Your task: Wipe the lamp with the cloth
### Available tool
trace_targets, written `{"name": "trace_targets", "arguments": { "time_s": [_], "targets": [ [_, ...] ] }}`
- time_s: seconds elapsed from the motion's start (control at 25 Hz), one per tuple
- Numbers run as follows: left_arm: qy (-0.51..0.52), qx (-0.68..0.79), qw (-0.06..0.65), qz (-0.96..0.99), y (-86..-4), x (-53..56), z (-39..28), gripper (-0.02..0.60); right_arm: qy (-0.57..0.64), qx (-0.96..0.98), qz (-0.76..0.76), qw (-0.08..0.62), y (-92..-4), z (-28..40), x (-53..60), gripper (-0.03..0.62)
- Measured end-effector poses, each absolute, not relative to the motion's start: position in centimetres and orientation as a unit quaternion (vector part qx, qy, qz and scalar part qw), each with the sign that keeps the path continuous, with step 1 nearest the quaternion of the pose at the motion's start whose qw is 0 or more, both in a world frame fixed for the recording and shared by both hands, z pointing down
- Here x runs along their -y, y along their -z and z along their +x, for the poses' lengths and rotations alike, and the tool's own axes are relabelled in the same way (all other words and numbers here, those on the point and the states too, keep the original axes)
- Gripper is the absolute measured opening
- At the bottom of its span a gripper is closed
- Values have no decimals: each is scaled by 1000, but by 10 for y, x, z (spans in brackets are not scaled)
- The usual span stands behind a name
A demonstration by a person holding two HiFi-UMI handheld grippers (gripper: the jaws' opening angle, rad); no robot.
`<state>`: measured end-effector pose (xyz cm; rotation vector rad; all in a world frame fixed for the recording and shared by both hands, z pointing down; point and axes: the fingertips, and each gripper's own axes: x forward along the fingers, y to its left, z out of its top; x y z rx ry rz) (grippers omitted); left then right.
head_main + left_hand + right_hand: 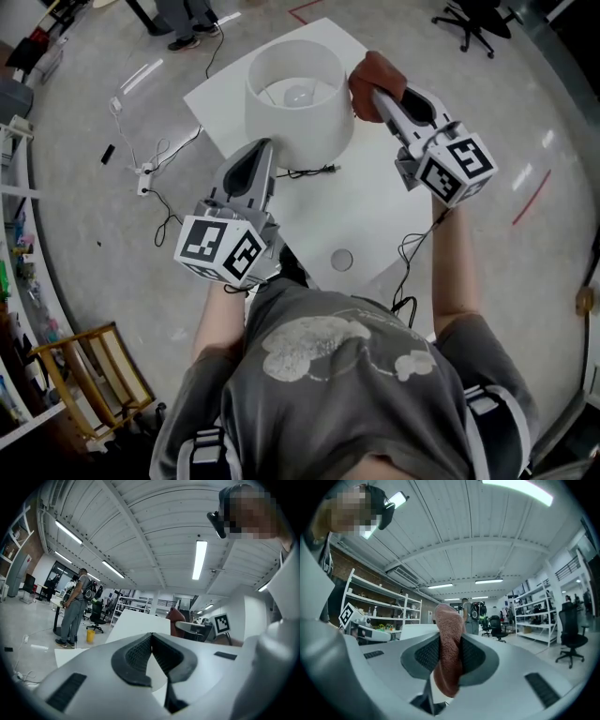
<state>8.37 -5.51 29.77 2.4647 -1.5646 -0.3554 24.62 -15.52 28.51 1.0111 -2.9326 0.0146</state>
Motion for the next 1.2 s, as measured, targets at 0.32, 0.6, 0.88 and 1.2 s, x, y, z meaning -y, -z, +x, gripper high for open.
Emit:
{"name": "trace_targets", "arguments": {
  "time_s": [0.32,0.6,0.88,1.2],
  "targets": [
    [112,526,104,837,-299,46,95,9,8,957,288,31,-287,215,120,95],
    [101,529,110,835,-299,29,109,9,-42,955,288,58,-343,224,109,97],
    [93,539,120,828,-318,16,118,9,-103,946,291,97,-417,239,100,95],
    [93,516,134,841,-346,31,105,9,-113,930,332,112,-440,247,93,95]
  ]
}}
